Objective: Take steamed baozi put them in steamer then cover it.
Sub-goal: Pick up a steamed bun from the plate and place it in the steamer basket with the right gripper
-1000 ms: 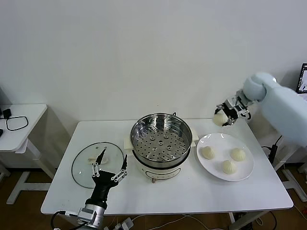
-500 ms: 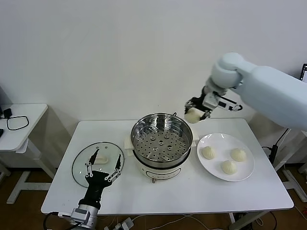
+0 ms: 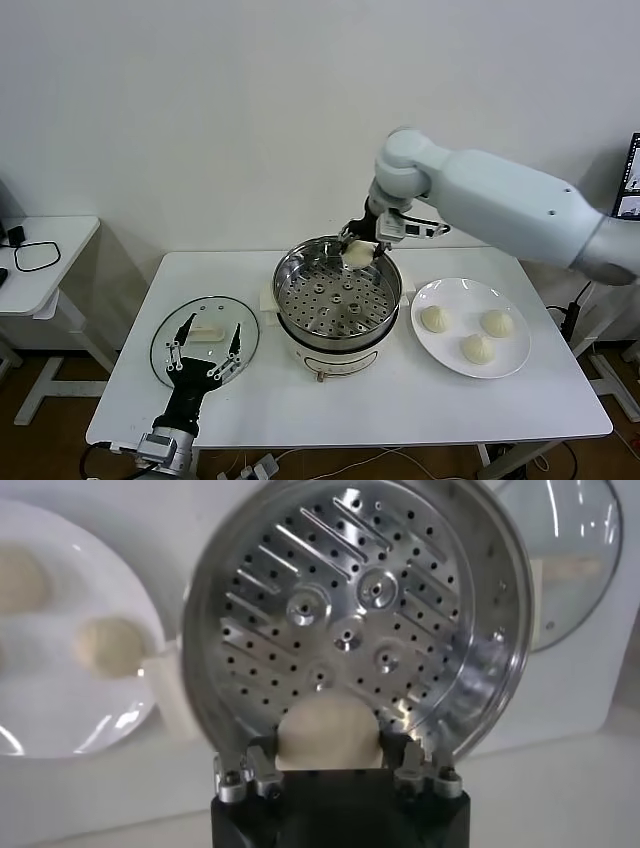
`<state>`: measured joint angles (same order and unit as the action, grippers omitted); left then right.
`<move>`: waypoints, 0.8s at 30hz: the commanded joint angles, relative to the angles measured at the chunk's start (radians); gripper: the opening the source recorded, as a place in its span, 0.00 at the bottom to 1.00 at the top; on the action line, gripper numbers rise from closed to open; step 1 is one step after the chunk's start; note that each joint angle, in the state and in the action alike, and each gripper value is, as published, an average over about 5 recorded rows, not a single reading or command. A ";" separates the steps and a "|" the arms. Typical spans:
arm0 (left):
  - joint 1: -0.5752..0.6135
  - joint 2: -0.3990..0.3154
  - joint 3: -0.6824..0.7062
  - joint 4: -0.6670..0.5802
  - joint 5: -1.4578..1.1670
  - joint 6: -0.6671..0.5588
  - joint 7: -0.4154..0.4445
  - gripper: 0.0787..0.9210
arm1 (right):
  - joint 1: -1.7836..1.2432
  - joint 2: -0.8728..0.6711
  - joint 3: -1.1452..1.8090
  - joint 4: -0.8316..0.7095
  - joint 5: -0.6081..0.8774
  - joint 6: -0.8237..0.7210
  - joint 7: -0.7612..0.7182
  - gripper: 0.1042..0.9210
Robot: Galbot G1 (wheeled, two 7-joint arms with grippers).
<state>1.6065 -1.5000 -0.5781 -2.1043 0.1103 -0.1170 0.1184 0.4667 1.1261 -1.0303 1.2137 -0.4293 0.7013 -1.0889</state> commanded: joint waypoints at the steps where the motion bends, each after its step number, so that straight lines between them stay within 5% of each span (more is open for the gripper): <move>1: -0.002 0.001 -0.016 0.009 -0.005 0.000 0.003 0.88 | -0.078 0.124 0.035 -0.160 -0.108 0.073 0.088 0.73; 24: -0.004 -0.002 -0.033 0.015 -0.014 -0.005 0.006 0.88 | -0.172 0.152 0.112 -0.255 -0.194 0.070 0.132 0.74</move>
<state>1.6016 -1.5012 -0.6043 -2.0886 0.0995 -0.1203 0.1240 0.3202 1.2628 -0.9385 0.9935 -0.5935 0.7656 -0.9751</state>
